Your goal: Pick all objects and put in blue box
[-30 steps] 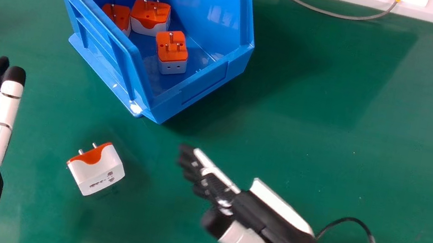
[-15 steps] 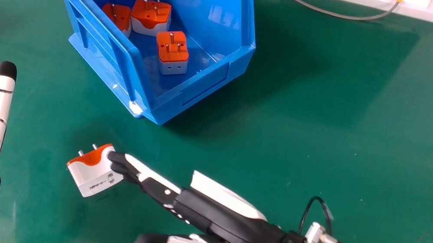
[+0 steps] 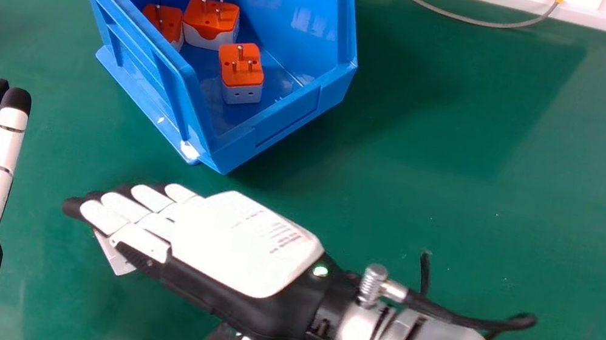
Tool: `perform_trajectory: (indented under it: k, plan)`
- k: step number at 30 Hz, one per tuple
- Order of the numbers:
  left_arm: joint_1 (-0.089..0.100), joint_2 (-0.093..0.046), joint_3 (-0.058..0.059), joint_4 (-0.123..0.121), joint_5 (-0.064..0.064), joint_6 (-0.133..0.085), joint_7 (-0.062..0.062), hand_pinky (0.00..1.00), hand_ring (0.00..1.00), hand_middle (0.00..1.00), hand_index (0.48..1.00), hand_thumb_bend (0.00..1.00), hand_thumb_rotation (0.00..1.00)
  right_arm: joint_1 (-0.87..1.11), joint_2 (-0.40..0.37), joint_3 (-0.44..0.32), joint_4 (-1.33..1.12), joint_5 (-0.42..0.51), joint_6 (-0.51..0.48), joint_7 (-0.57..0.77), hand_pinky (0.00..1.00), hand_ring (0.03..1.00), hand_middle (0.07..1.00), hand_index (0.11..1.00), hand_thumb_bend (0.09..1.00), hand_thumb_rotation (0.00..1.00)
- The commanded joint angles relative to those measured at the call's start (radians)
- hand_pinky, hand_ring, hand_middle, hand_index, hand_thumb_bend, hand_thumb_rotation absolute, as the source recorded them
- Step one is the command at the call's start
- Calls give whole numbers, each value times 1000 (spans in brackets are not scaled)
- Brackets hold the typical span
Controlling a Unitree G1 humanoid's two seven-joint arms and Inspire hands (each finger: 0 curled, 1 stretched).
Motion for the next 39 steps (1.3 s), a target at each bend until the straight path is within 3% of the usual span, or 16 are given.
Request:
perform_trajectory:
  k: [1, 5, 8, 15, 20, 28, 30, 34, 39]
  plan:
    - [0, 15, 15, -20, -14, 0, -6, 1000, 1000, 1000, 1000, 519, 923, -58, 24, 14, 26, -59, -43, -49, 1000, 1000, 1000, 1000, 803, 454]
    - [0, 14, 19, -22, -19, 6, -11, 1000, 1000, 1000, 1000, 519, 923, -131, 53, 43, 106, -168, -74, -111, 1000, 1000, 1000, 1000, 814, 411]
    - [0, 13, 20, -23, -21, 7, -14, 1000, 1000, 1000, 1000, 519, 922, -156, 69, 52, 138, -201, -82, -130, 1000, 1000, 1000, 1000, 813, 394]
    - [-5, 12, 25, -15, -30, -1, -22, 1000, 1000, 1000, 1000, 518, 921, -282, 168, 79, 325, -198, -94, -140, 1000, 1000, 1000, 999, 773, 360]
    - [-3, 8, 25, -15, -27, -8, -27, 1000, 1000, 1000, 1000, 518, 919, -353, 219, 95, 462, -213, -93, -179, 1000, 1000, 1000, 985, 727, 330]
    - [-6, 7, 24, -14, -23, -8, -25, 1000, 1000, 1000, 1000, 526, 917, -434, 275, 115, 601, -221, -63, -190, 1000, 1000, 1000, 972, 480, 123]
    - [-8, 7, 24, -16, -22, -5, -22, 1000, 1000, 1000, 1000, 527, 917, -448, 309, 118, 650, -216, -31, -179, 1000, 1000, 1000, 971, 482, 135]
    - [-11, 8, 24, -14, -21, -2, -22, 1000, 1000, 1000, 1000, 525, 915, -472, 345, 122, 710, -208, 3, -168, 1000, 1000, 1000, 967, 602, 218]
    - [-14, 11, 26, -11, -24, 1, -25, 1000, 1000, 1000, 1000, 526, 913, -513, 364, 125, 763, -196, 12, -146, 1000, 1000, 999, 964, 666, 251]
